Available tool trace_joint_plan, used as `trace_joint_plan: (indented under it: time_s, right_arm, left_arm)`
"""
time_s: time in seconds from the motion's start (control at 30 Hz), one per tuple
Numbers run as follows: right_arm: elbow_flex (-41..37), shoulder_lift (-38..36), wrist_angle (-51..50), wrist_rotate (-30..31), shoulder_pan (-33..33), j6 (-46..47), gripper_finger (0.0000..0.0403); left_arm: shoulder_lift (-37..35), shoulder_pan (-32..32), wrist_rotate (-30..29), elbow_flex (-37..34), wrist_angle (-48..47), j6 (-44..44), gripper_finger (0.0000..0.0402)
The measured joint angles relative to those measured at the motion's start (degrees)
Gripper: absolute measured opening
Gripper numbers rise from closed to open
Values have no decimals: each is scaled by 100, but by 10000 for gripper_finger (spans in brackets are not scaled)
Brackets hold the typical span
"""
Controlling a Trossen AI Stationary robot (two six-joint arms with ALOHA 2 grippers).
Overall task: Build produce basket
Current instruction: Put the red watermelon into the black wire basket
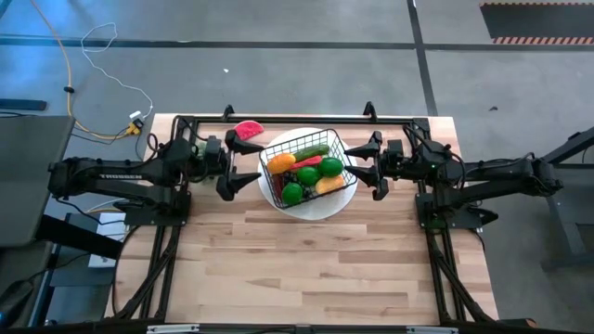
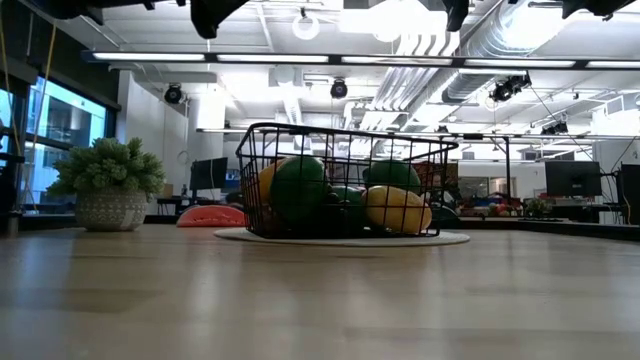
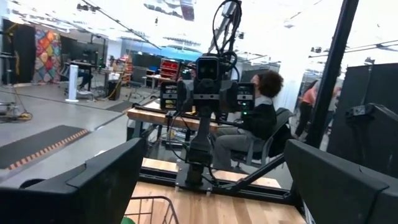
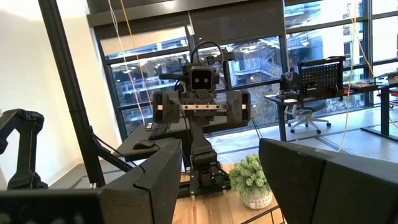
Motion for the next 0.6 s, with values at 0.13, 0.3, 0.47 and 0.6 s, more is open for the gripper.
trace_joint_plan:
  time_s: [0.13,0.3,0.47,0.6]
  right_arm:
    - [1,0,0,0,0,1,197]
    - [1,0,0,0,0,2,197]
    - [0,0,2,2,0,0,197]
    - [0,0,1,1,-1,0,197]
  left_arm:
    - [2,0,-135,0,0,3,379]
    - [2,2,-142,0,-1,3,379]
    - [2,0,-293,3,4,-179,379]
    - [26,75,-1532,337,-404,-814,378]
